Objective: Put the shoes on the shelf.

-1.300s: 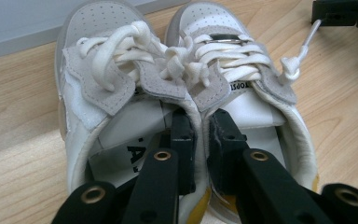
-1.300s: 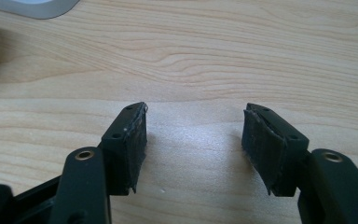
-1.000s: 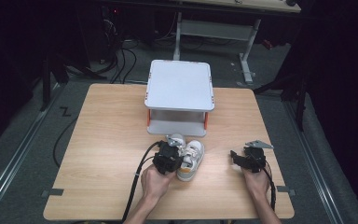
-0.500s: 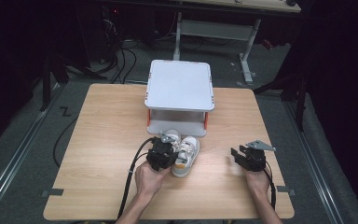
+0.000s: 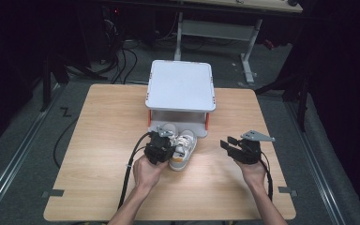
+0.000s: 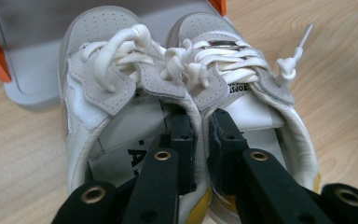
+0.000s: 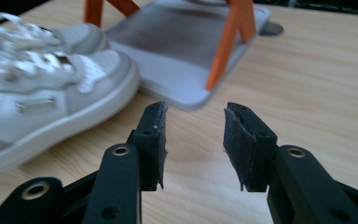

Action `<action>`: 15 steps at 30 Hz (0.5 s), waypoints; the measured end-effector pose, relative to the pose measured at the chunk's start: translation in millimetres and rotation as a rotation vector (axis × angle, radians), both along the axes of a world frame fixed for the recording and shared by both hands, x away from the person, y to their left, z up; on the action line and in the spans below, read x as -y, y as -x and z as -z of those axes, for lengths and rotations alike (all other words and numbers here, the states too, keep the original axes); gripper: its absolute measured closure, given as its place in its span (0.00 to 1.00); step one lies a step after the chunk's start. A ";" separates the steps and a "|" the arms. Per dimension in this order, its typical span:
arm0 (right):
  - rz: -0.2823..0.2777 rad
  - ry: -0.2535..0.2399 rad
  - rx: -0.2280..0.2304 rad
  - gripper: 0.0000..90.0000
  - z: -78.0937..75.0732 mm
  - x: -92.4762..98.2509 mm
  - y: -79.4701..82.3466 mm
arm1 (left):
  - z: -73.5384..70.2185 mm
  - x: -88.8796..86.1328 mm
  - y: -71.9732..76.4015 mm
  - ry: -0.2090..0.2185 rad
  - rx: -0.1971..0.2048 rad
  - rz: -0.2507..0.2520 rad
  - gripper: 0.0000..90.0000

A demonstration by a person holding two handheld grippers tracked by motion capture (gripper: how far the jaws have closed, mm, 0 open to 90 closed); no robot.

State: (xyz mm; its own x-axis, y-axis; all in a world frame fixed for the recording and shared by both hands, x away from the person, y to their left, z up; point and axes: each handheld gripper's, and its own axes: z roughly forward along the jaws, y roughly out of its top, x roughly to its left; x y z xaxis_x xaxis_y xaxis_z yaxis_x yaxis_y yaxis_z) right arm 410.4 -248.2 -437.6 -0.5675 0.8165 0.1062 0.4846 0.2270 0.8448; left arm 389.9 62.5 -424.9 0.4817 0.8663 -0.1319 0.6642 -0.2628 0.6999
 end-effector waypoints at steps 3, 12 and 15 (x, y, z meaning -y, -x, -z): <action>-0.013 -0.010 0.005 0.63 -6.5 -4.4 -2.1 | -0.7 -0.3 -4.8 0.007 0.000 -0.002 0.91; -0.064 0.011 0.053 0.60 -35.4 -27.8 -8.9 | 4.7 3.5 -27.2 0.001 0.031 -0.040 0.90; -0.073 0.025 0.065 0.60 -41.9 -33.3 -12.1 | 5.8 4.0 -31.8 -0.005 0.034 -0.050 0.90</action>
State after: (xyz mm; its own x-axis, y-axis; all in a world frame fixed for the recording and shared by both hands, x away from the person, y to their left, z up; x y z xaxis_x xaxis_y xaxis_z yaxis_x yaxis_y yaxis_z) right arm 422.5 -214.9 -395.7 -0.6307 0.7746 0.0475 0.4108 0.2813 0.8673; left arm 421.8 58.5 -430.7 0.4419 0.8900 -0.1123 0.6526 -0.2331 0.7209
